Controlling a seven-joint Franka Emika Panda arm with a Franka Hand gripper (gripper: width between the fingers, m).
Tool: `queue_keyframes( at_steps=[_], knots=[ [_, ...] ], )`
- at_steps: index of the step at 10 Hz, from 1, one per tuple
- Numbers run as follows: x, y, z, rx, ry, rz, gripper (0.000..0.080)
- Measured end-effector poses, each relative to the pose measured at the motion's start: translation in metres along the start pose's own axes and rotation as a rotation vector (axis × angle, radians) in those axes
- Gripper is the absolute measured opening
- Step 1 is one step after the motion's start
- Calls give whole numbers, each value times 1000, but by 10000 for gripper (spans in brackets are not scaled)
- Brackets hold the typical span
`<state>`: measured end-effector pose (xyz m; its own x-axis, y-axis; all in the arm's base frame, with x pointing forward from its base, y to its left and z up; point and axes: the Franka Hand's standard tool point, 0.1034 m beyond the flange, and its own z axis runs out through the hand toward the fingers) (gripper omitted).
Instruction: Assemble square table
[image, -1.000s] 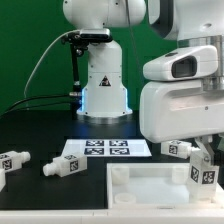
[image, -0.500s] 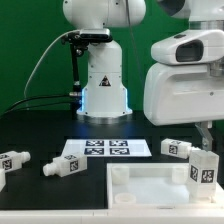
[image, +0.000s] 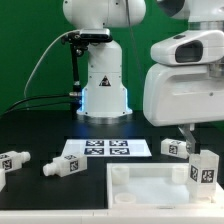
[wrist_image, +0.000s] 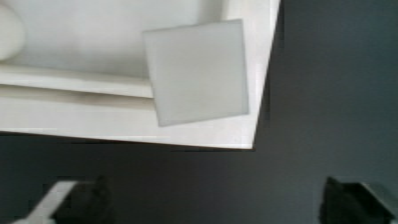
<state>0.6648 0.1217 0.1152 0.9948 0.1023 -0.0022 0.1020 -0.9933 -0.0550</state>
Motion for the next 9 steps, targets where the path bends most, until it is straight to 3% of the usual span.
queue_keyframes(
  at_steps=[2, 7, 9],
  knots=[
    [3, 0, 0, 0, 14, 0, 645],
    [4, 1, 1, 0, 17, 1, 649],
    [-4, 5, 8, -5, -6, 26, 649]
  ],
)
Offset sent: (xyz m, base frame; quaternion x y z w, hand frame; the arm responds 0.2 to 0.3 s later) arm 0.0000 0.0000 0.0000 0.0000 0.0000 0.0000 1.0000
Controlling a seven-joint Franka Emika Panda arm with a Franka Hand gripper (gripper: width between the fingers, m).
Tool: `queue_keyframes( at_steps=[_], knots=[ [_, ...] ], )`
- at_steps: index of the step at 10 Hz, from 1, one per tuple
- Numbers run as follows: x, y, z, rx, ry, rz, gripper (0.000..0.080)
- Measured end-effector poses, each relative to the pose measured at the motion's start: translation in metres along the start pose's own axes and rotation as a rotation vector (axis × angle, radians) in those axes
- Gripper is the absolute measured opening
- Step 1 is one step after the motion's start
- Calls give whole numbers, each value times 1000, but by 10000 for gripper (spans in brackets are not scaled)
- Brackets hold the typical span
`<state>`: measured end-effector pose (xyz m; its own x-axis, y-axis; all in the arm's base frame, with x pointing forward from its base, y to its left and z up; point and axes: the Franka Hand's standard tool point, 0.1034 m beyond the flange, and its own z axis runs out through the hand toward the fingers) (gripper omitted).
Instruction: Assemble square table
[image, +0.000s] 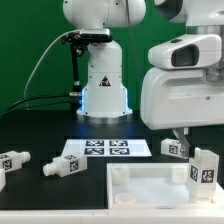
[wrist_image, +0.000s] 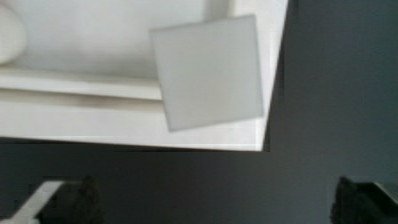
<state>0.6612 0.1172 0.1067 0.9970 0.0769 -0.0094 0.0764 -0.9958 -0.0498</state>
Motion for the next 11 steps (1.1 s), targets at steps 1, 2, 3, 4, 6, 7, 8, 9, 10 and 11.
queue_keyframes(
  at_steps=[1, 2, 3, 4, 6, 7, 8, 9, 10, 11],
  knots=[
    [-6, 1, 7, -1, -7, 1, 649],
    [-10, 1, 14, -2, -3, 2, 649],
    [-15, 0, 21, -2, 0, 1, 649],
    [-18, -4, 27, -2, 4, -4, 649],
    [-24, -7, 33, -2, -2, -10, 649],
    [-24, -6, 33, -2, -2, -9, 527],
    [-24, -6, 33, -3, -2, -9, 392],
    [-24, -2, 33, -9, -2, -8, 392],
    [-24, -1, 33, -9, -2, -6, 292],
    [-24, -1, 33, -8, -2, -6, 292]
  ],
)
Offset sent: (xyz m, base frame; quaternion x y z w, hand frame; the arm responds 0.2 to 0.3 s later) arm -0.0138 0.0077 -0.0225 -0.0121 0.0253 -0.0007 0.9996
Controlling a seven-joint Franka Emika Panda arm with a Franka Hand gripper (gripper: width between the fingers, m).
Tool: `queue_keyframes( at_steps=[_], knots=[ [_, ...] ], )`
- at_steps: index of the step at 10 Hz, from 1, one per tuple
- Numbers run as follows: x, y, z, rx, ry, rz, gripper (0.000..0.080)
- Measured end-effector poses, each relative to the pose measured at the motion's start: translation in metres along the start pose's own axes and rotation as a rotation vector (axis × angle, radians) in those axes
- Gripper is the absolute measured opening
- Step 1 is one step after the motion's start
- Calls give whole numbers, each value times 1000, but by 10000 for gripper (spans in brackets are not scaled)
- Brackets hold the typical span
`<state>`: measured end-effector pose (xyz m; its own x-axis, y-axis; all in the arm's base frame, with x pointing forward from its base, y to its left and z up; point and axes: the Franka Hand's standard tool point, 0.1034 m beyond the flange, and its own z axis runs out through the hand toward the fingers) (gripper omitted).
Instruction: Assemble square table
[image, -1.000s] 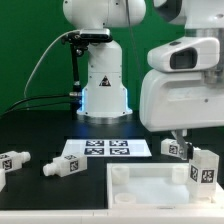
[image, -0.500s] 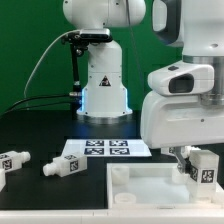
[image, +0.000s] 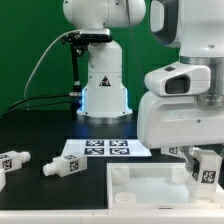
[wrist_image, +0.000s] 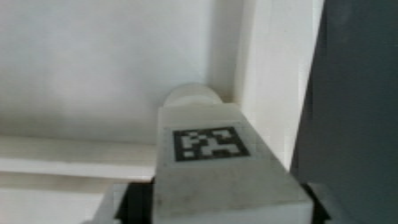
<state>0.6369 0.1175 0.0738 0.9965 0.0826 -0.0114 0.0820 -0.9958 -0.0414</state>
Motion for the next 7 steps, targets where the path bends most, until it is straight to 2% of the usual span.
queue_keyframes(
  at_steps=[4, 7],
  knots=[
    [2, 2, 1, 2, 24, 105, 290],
    [1, 3, 1, 4, 22, 400, 290]
  ],
)
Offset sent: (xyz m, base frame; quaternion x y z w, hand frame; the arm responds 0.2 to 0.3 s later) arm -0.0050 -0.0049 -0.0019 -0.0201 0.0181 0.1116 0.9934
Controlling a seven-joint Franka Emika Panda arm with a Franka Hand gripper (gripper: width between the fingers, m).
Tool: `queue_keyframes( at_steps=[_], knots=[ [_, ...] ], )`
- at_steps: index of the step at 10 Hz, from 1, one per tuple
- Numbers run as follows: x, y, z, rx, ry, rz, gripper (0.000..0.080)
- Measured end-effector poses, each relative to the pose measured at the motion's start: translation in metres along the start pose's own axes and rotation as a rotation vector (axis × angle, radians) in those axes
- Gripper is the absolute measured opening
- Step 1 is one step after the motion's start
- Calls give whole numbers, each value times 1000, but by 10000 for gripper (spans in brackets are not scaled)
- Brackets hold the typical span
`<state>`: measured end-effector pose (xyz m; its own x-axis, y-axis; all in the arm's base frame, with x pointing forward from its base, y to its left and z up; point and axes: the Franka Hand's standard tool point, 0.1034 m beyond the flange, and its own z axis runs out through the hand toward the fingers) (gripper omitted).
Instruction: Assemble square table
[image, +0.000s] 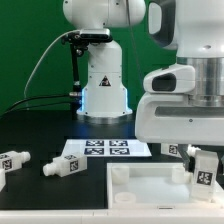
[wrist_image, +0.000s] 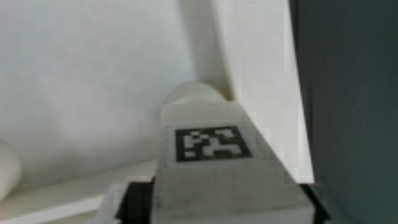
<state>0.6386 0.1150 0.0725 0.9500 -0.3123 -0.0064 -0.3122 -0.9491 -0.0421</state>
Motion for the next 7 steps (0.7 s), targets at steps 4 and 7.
queue_keyframes(
  at_steps=[4, 7],
  knots=[
    [3, 1, -1, 17, -1, 233, 290],
    [3, 5, 2, 59, -35, 659, 291]
  ],
)
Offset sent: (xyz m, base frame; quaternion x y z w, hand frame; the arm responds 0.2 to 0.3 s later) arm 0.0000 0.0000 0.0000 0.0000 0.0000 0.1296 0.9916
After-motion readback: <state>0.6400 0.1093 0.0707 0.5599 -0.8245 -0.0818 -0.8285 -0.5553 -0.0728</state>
